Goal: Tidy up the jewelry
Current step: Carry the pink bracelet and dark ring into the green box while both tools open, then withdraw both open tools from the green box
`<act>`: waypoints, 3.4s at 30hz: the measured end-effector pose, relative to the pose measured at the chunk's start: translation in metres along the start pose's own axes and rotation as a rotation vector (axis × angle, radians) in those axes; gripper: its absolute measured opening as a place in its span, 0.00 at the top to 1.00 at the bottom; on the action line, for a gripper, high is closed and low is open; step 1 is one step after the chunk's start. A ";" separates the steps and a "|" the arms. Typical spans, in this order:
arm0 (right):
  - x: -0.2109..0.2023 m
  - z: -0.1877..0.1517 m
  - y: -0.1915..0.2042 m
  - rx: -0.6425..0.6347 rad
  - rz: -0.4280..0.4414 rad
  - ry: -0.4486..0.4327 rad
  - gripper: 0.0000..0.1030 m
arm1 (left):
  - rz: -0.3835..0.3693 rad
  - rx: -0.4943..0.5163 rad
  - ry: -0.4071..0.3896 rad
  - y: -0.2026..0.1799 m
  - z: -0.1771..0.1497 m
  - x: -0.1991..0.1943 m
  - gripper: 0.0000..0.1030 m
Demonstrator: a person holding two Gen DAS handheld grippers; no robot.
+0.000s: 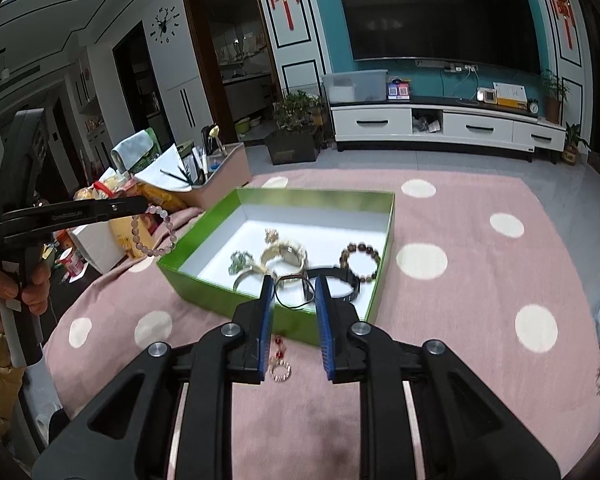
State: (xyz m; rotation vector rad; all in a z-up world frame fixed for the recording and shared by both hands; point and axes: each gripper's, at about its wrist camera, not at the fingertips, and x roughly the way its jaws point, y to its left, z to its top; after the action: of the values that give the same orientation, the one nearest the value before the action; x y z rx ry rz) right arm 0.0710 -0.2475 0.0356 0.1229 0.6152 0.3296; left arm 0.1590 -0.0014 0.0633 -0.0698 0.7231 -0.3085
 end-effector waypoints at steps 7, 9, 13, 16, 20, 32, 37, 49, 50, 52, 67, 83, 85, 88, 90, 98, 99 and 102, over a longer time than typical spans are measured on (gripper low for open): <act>0.018 0.024 -0.004 -0.012 -0.011 -0.010 0.80 | 0.025 0.013 0.001 0.001 0.025 0.023 0.93; 0.026 0.030 -0.004 -0.013 -0.011 -0.008 0.80 | 0.032 0.016 0.005 0.002 0.030 0.029 0.93; 0.042 0.040 -0.005 -0.007 -0.009 0.002 0.80 | 0.043 0.020 0.021 0.003 0.037 0.045 0.93; 0.055 0.047 -0.007 0.003 -0.003 0.012 0.80 | 0.050 0.014 0.034 0.006 0.041 0.058 0.93; 0.073 0.055 -0.013 0.029 0.005 0.038 0.80 | 0.058 0.006 0.056 0.011 0.045 0.075 0.93; 0.135 0.055 -0.026 0.097 0.008 0.163 0.80 | 0.080 -0.043 0.158 0.027 0.035 0.131 0.93; 0.156 0.053 -0.028 0.109 -0.007 0.204 0.80 | 0.099 -0.055 0.189 0.032 0.030 0.148 0.93; 0.175 0.047 -0.027 0.130 -0.034 0.252 0.70 | 0.124 -0.037 0.207 0.035 0.024 0.158 0.80; 0.173 0.047 -0.028 0.135 -0.036 0.248 0.69 | 0.125 -0.038 0.204 0.035 0.024 0.157 0.77; 0.167 0.048 -0.030 0.142 -0.034 0.235 0.69 | 0.124 -0.034 0.200 0.034 0.024 0.154 0.74; 0.072 0.034 -0.026 0.094 -0.020 0.123 0.69 | 0.109 0.004 0.109 0.015 0.012 0.084 0.49; 0.020 -0.041 -0.005 0.075 -0.018 0.189 0.63 | 0.137 0.004 0.147 -0.005 -0.069 0.018 0.28; 0.019 -0.051 0.000 0.069 -0.016 0.209 0.57 | 0.143 0.015 0.161 -0.010 -0.080 0.015 0.22; 0.016 -0.065 0.006 0.072 -0.024 0.220 0.41 | 0.144 0.025 0.178 -0.016 -0.095 0.010 0.15; 0.015 -0.071 0.010 0.072 -0.026 0.229 0.41 | 0.150 0.029 0.179 -0.021 -0.101 0.007 0.10; 0.009 -0.083 0.023 0.039 -0.052 0.239 0.29 | 0.163 0.036 0.172 -0.032 -0.119 -0.008 0.06; 0.009 -0.083 0.024 0.035 -0.053 0.238 0.29 | 0.167 0.035 0.175 -0.033 -0.120 -0.009 0.06; 0.008 -0.083 0.027 0.030 -0.048 0.236 0.29 | 0.162 0.026 0.185 -0.033 -0.124 -0.010 0.06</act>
State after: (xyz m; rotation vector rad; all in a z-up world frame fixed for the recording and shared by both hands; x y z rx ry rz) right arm 0.0218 -0.2184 -0.0307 0.0987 0.8555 0.2908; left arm 0.0614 -0.0243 -0.0173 0.0429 0.9021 -0.1702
